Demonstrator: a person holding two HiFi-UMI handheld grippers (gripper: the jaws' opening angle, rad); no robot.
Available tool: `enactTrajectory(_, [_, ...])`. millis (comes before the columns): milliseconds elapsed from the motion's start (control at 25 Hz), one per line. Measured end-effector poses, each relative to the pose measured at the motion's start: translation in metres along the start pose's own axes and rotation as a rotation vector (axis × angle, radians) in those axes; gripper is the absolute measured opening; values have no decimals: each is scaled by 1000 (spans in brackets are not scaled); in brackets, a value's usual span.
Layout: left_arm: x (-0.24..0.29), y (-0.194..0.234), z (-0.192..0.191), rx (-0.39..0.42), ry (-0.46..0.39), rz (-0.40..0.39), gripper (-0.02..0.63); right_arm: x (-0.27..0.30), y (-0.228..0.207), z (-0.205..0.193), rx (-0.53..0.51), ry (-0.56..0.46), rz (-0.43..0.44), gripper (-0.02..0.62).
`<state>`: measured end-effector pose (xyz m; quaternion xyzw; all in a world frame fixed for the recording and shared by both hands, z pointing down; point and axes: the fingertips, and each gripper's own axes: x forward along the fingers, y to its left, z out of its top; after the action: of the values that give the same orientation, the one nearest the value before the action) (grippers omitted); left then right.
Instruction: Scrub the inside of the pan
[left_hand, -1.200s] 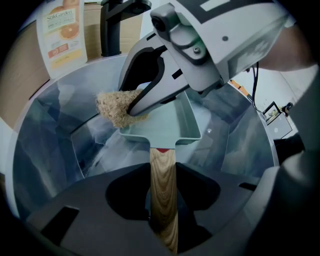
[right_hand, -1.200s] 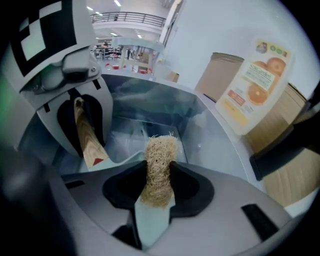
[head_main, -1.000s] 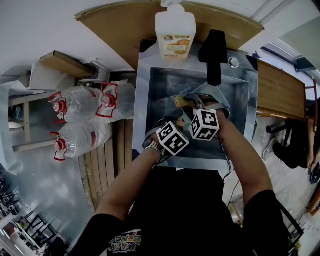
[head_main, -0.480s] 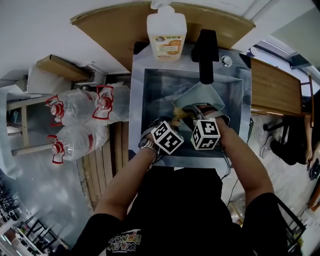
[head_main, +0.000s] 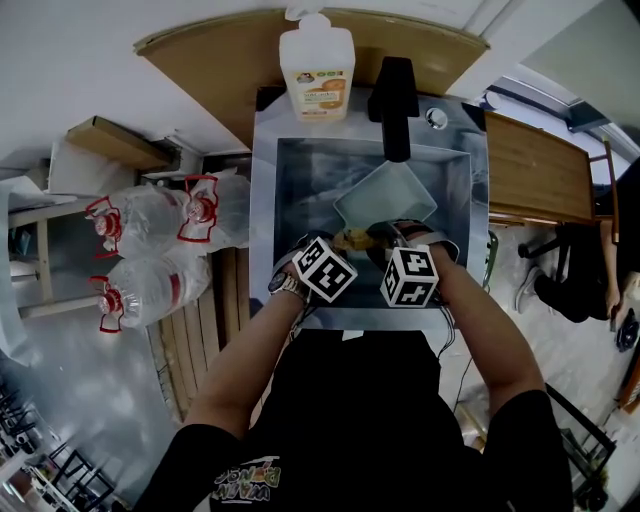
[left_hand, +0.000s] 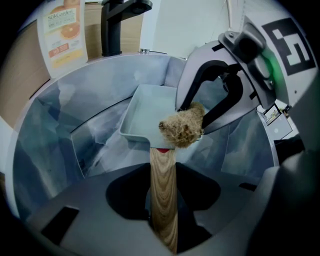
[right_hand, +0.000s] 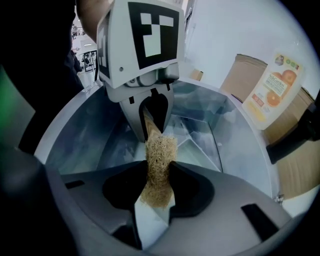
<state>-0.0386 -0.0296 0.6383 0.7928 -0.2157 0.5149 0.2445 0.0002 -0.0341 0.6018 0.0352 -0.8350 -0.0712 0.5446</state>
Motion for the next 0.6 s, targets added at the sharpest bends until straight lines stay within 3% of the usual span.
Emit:
enactTrajectory(360, [0,0,0,0,1,2,163,-10,17,-19,234,29,1,146])
enactTrajectory(600, [-1,0,1,0,0,1,163,-14,-6,-58,423,120,-125,146])
